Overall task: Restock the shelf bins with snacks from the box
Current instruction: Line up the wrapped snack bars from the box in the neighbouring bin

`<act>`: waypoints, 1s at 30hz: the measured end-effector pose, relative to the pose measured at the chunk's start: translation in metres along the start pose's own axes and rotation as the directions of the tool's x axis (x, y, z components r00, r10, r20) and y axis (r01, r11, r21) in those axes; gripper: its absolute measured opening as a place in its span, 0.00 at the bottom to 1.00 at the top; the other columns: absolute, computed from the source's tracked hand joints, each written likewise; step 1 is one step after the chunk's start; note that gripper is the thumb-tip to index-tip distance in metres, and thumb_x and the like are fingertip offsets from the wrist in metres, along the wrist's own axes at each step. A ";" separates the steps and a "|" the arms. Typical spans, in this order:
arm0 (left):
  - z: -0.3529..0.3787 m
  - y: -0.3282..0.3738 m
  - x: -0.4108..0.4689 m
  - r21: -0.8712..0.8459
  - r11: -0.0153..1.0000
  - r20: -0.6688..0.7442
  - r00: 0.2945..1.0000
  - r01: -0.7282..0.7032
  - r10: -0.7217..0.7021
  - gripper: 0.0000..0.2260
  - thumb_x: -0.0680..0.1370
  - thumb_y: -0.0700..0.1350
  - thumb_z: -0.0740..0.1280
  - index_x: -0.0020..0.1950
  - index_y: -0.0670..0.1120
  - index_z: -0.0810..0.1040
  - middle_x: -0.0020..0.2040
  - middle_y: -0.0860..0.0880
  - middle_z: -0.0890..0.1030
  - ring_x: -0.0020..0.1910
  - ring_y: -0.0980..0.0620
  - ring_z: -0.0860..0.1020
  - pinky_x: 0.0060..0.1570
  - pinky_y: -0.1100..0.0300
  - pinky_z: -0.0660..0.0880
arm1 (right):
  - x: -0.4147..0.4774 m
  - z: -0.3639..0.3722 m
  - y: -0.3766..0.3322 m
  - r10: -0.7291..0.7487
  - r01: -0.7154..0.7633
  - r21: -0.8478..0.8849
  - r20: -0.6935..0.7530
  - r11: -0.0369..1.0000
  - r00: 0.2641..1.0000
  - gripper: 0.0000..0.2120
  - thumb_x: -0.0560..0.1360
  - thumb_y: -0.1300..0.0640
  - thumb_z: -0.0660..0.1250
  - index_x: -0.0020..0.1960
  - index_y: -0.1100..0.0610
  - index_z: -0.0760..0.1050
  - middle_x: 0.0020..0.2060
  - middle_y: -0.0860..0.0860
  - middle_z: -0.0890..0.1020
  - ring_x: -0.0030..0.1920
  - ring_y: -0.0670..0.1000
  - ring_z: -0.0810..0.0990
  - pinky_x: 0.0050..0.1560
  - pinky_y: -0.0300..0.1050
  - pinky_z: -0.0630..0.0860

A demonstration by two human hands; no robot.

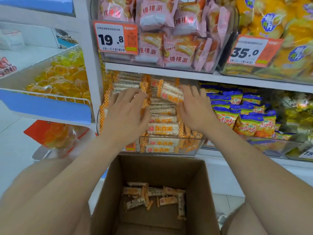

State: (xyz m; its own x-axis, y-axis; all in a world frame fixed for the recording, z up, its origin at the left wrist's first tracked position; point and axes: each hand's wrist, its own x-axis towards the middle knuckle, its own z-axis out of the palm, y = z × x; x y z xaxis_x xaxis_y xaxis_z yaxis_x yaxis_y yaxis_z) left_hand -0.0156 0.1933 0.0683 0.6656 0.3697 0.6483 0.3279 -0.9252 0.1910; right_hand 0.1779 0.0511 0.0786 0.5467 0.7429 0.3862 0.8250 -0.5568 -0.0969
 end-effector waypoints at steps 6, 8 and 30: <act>0.017 0.002 0.015 0.138 0.986 0.164 0.980 0.089 -0.111 0.27 0.79 0.61 0.60 0.74 0.49 0.74 0.76 0.46 0.73 0.76 0.42 0.69 0.75 0.41 0.59 | 0.053 0.025 -0.013 0.060 -0.061 0.003 0.066 0.998 0.996 0.33 0.78 0.65 0.64 0.80 0.55 0.60 0.74 0.62 0.67 0.71 0.68 0.64 0.68 0.63 0.66; 0.021 0.004 0.016 0.185 0.977 0.172 0.976 0.105 -0.137 0.26 0.78 0.61 0.59 0.73 0.49 0.74 0.74 0.46 0.75 0.73 0.41 0.71 0.72 0.40 0.61 | 0.066 0.032 -0.017 0.100 -0.099 -0.014 0.104 0.995 0.990 0.34 0.77 0.66 0.64 0.80 0.51 0.62 0.73 0.62 0.67 0.71 0.68 0.64 0.70 0.62 0.64; 0.017 0.002 0.008 0.134 0.989 0.086 0.994 0.056 -0.068 0.21 0.80 0.55 0.62 0.70 0.48 0.75 0.66 0.47 0.79 0.66 0.42 0.75 0.66 0.43 0.66 | 0.050 0.023 -0.023 0.188 -0.188 0.016 0.027 0.982 0.982 0.25 0.79 0.56 0.66 0.72 0.65 0.67 0.67 0.68 0.72 0.68 0.69 0.70 0.69 0.58 0.67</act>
State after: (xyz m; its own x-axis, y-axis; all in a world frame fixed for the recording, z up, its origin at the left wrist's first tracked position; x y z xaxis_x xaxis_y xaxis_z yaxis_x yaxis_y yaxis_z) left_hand 0.0015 0.1959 0.0617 0.6971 0.4377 0.5679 0.4513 -0.8833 0.1268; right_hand 0.1900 0.1096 0.0790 0.6956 0.6346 0.3366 0.7094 -0.6806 -0.1830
